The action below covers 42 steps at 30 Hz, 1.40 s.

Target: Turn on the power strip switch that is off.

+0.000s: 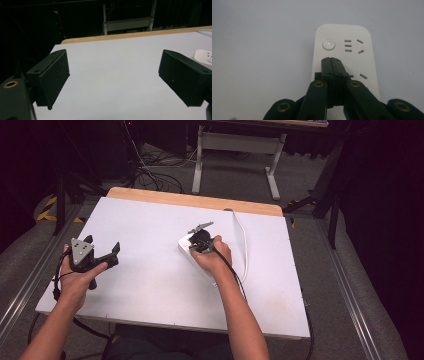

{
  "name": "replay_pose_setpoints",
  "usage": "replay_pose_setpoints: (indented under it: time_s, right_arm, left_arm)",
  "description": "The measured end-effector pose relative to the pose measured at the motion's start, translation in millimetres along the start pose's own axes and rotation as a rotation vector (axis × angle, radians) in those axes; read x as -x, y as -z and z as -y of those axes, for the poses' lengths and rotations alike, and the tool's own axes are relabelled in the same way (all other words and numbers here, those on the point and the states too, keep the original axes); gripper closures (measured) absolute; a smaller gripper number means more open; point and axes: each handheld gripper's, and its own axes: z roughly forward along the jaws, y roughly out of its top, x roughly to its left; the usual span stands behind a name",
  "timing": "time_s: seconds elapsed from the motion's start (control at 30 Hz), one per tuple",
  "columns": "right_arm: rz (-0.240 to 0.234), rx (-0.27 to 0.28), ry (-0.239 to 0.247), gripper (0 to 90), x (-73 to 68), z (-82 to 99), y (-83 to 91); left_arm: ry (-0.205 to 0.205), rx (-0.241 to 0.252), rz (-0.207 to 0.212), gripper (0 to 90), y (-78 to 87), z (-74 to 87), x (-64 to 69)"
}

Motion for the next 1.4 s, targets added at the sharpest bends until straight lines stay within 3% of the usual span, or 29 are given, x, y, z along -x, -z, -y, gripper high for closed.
replay_pose_setpoints:
  time_s: [0.3, 0.43, 0.53, 0.7, 1.13, 1.4]
  right_arm:
    - [0.004, 0.015, 0.024, 90.0, -0.9, 1.7, -0.1]
    - [-0.013, 0.05, 0.01, 90.0, -1.7, 1.8, -1.4]
    - [0.014, 0.066, 0.051, 90.0, -2.6, 0.4, 0.3]
    - [0.004, 0.163, 0.025, 90.0, 1.8, -2.9, 13.2]
    - [0.006, 0.263, -0.017, 90.0, 17.1, 5.0, 45.6]
    - [-0.016, 0.335, -0.035, 90.0, 26.8, 13.7, 68.1]
  left_arm:
    - [0.011, 0.001, 0.001, 10.4, -0.2, -0.2, -1.1]
    - [0.015, 0.003, 0.004, 10.4, -0.3, -0.5, -0.6]
    - [0.018, 0.005, 0.005, 10.4, 0.2, -0.5, -0.8]
    - [0.028, 0.009, 0.007, 10.4, 1.4, -0.3, -2.8]
    - [0.048, 0.012, 0.009, 10.4, 0.5, -0.2, -2.8]
    - [0.039, 0.005, 0.014, 10.4, 0.5, 0.4, -1.9]
